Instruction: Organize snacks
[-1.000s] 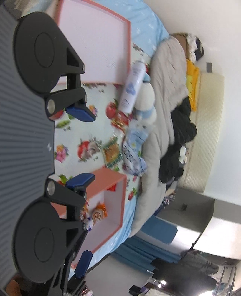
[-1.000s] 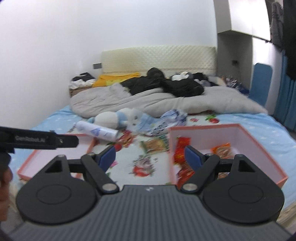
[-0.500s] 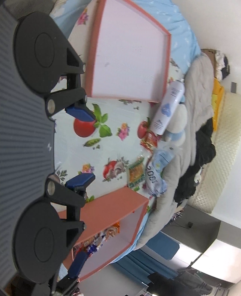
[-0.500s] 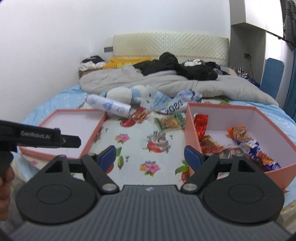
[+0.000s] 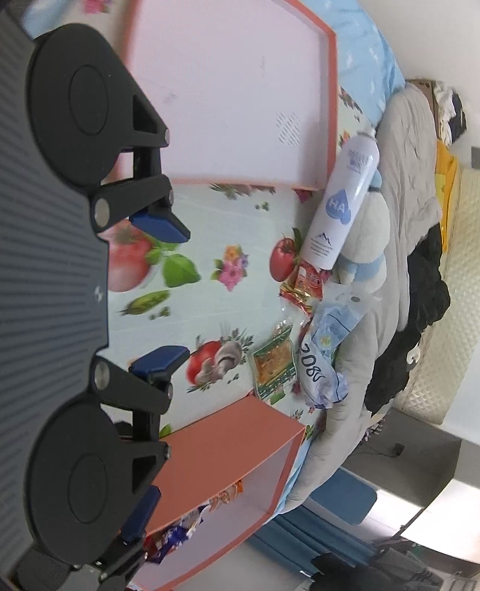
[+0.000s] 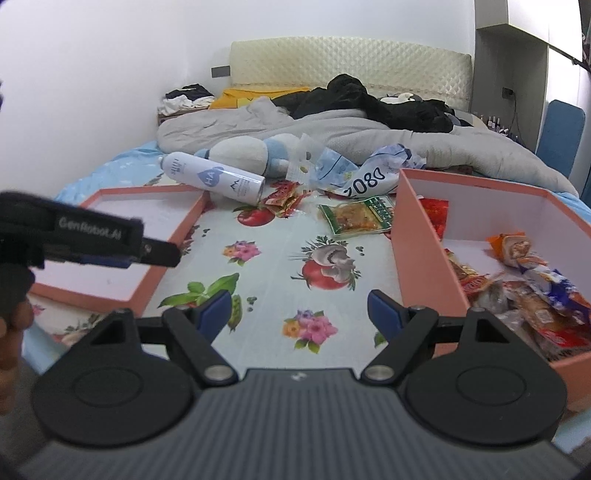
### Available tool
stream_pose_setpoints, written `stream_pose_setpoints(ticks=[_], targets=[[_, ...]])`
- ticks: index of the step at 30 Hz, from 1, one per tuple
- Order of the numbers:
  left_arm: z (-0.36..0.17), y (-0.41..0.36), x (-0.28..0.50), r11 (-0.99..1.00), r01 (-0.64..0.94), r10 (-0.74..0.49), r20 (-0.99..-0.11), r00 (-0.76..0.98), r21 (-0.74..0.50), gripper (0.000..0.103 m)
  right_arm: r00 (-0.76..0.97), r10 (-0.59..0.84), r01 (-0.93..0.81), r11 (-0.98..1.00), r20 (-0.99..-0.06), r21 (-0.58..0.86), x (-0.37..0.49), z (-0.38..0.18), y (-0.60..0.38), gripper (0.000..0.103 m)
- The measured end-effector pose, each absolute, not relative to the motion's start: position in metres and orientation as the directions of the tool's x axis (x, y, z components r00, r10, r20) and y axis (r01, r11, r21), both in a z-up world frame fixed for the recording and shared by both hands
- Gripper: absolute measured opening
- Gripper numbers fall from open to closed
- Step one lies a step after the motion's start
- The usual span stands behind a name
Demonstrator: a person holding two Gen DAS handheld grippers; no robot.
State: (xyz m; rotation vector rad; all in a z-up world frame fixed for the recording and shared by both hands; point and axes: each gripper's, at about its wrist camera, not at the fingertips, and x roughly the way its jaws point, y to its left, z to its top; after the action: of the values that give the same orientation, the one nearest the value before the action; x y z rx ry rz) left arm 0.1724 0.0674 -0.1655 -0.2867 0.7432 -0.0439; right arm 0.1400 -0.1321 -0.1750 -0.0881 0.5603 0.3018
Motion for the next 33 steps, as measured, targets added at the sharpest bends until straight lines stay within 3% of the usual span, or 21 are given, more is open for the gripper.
stream_pose_setpoints(ticks=[21, 29, 33], targets=[[-0.211, 0.043, 0.374, 0.987, 0.107, -0.158, -0.678, 0.718, -0.117, 0.067, 0.842, 0.125, -0.163, 0.986, -0.525, -0.027, 0.308, -0.256, -0.105, 0.077], [-0.236, 0.028, 0.436, 0.993, 0.094, -0.113, -0.703, 0.703, -0.066, 0.067, 0.829, 0.068, -0.100, 0.995, -0.555, -0.028, 0.359, -0.266, -0.099, 0.077], [-0.246, 0.027, 0.454, 0.998, 0.048, -0.056, -0.694, 0.718, -0.031, 0.067, 0.808, 0.063, -0.096, 0.995, -0.585, -0.025, 0.375, -0.270, -0.097, 0.070]])
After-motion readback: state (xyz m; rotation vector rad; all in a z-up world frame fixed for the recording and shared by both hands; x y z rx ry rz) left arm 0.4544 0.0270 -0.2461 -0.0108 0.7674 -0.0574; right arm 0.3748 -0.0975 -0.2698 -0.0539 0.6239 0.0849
